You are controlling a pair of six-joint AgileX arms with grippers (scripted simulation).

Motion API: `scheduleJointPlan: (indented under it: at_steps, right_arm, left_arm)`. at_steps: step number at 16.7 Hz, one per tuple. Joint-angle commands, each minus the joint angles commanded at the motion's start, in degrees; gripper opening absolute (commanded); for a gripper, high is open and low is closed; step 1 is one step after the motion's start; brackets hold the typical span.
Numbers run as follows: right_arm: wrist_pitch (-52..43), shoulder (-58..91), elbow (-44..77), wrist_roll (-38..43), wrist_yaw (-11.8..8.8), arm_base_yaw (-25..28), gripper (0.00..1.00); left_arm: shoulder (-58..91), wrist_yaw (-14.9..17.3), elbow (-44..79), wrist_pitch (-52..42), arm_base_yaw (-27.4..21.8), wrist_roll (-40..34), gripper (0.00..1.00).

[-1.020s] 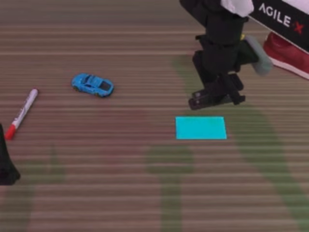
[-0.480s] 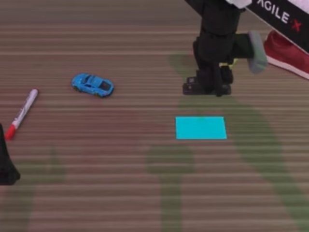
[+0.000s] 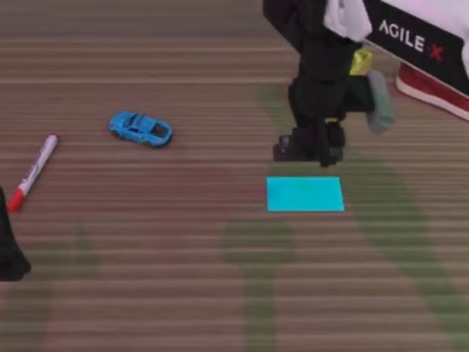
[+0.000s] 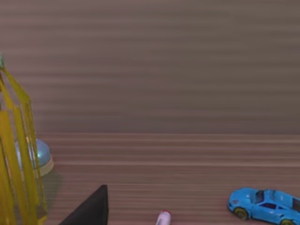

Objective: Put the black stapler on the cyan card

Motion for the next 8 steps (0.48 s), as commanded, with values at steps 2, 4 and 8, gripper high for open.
scheduleJointPlan:
  at_steps: [2,4,8]
  right_arm:
    - [6.3,0.3,-5.9,0.0,0.0,0.1,0.00]
    - [10.4,0.6,-9.9,0.1,0.0,0.2,0.00]
    - [12.2,0.9,-11.6,0.2,0.0,0.2,0.00]
  left_arm:
    - [0.0,0.0,0.0,0.0,0.0,0.0,1.00]
    - [0.0,0.0,0.0,0.0,0.0,0.0,1.00]
    - [0.0,0.0,0.0,0.0,0.0,0.0,1.00]
